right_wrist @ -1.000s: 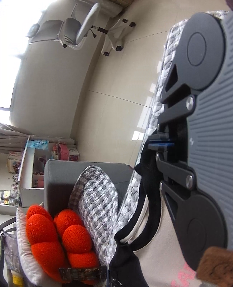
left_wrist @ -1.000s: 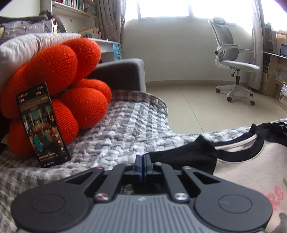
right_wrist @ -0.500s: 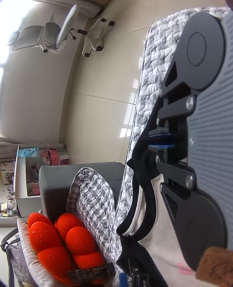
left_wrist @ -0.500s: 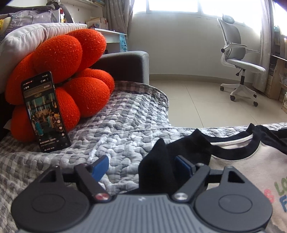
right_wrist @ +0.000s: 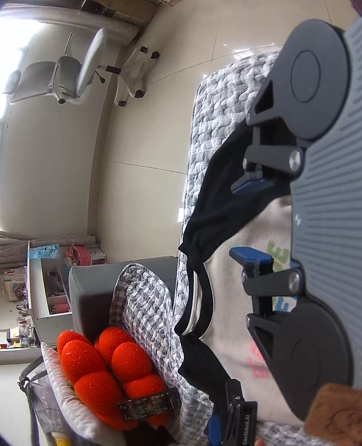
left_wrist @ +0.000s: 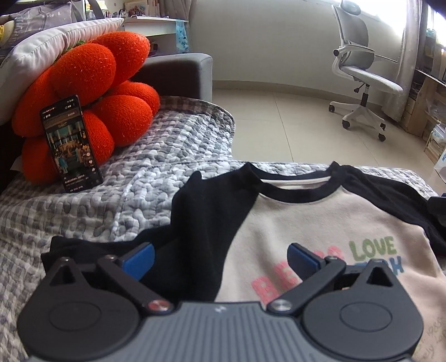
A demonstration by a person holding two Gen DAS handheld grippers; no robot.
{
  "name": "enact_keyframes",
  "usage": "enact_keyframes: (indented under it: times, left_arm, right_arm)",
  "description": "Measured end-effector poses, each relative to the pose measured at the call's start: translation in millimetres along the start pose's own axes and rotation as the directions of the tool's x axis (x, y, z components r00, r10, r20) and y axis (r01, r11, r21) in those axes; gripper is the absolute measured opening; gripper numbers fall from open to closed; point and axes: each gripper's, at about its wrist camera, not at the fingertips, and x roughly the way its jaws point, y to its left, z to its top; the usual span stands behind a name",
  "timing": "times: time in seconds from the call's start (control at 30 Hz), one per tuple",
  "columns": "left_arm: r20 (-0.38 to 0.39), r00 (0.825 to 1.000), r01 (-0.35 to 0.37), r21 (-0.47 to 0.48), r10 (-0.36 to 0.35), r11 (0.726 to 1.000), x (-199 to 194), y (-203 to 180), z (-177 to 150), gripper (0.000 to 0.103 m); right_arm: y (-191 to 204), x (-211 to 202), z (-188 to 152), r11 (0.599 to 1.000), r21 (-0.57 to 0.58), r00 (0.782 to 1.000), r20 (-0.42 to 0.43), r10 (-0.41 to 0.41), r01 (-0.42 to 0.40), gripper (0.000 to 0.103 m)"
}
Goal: Fold clothes
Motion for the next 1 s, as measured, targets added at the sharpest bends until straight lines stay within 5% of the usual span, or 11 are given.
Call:
enact_keyframes:
  times: [0.43, 0.7, 0.83, 0.93, 1.0]
  left_arm:
    - [-0.095, 0.992, 0.072, -0.108, -0.083, 0.991, -62, -6, -55, 0.102]
    - [-0.105, 0.981, 0.135, -0.211, -0.16, 0.968, -68, 11, -101, 0.102]
    - [-0.108, 0.981, 0.129, -0.269, -0.163, 0.955, -59, 23, -109, 0.082]
    - [-0.078, 0.982, 0.146, -0.259, -0.171, 0.955, -59, 26, -104, 0.075]
    - [-0.076, 0.982, 0.149, -0.266, -0.174, 0.952, -56, 28, -103, 0.068]
  right_arm:
    - [-10, -72, -49, 0.983, 0.18, 0.999, 0.001, 0.035, -0.034, 0.055]
    - [-30, -77, -93, 0.947, 0.314, 0.997, 0.005, 0.073, -0.071, 0.056]
    - [-47, -61, -117, 0.916, 0.394, 0.997, 0.014, 0.081, -0.08, 0.056]
    - [-55, -46, -120, 0.883, 0.457, 0.993, 0.01, 0.117, -0.109, 0.055]
    - [-54, -37, -118, 0.879, 0.465, 0.993, 0.003, 0.117, -0.105, 0.048]
